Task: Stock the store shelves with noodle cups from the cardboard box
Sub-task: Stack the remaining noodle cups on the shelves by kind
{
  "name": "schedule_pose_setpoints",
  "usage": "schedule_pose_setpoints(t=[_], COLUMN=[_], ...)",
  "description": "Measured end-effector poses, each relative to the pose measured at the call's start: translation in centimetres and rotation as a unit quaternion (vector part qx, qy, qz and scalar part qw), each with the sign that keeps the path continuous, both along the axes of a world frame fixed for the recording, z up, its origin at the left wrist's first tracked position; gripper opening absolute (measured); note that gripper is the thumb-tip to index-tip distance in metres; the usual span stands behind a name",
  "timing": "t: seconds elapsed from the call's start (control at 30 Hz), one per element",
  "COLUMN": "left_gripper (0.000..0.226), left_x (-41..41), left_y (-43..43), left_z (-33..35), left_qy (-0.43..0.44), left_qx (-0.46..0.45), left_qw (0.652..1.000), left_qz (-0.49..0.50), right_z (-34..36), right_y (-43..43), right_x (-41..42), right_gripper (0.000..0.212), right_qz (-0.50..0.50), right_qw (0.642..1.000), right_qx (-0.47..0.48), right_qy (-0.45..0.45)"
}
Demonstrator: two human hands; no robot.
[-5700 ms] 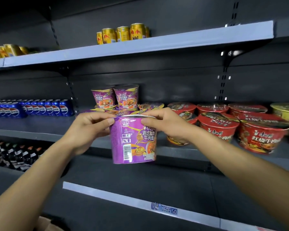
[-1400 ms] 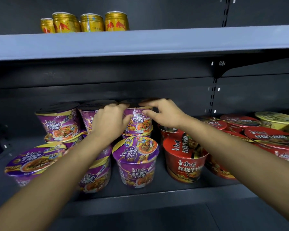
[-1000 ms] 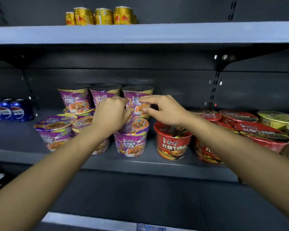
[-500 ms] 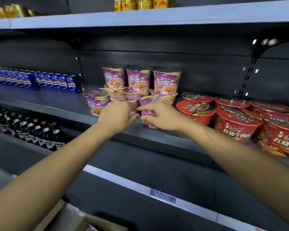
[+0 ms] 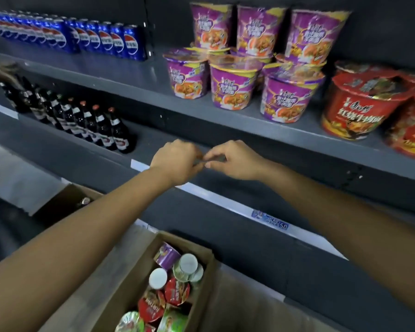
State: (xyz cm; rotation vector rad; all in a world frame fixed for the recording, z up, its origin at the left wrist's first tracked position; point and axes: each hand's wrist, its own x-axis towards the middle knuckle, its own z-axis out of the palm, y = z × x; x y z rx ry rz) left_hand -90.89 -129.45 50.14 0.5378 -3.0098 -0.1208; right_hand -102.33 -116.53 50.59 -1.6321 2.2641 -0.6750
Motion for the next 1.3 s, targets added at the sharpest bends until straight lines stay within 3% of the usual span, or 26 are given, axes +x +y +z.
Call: schedule_pose_setpoints(t=[0.3,0.53,0.77,1.03,1.3], left_gripper=[0.046,0.034,0.035,0.045,0.057], left_x=[6.4,10.5,12.7,11.3,8.6], left_y=[-4.4,-6.6,-9.1,-12.0,-14.1], left_z=[-9.9,-19.2,-29.5,-42.1,-53.0], left_qy=[-0.076,-0.160,-0.245,-0.284,-0.292], left_qx=[0.088,0.135,0.136,0.228,0.206], left_qw=[0.993,0.977,0.953,0.914,0.922], left_qz=[0.007,0.045,0.120,0.181,0.152], right_z=[-11.4,-21.2,-32.3,-45.3,-57.3], right_y=[-4.5,-6.0,-7.2,-9.4,-13.0], right_x=[5.3,7.7,6.8,4.5,3.6], right_gripper=[0.020,0.026,0.034,0.039,0.044], right_qz=[-0.016,-0.029,-0.043,-0.062,-0.094], right_qw=[0.988,0.968,0.951,0.936,0.930], right_qx=[0.095,0.160,0.241,0.295,0.281], right_qy=[-0.124,-0.190,-0.187,-0.181,-0.216])
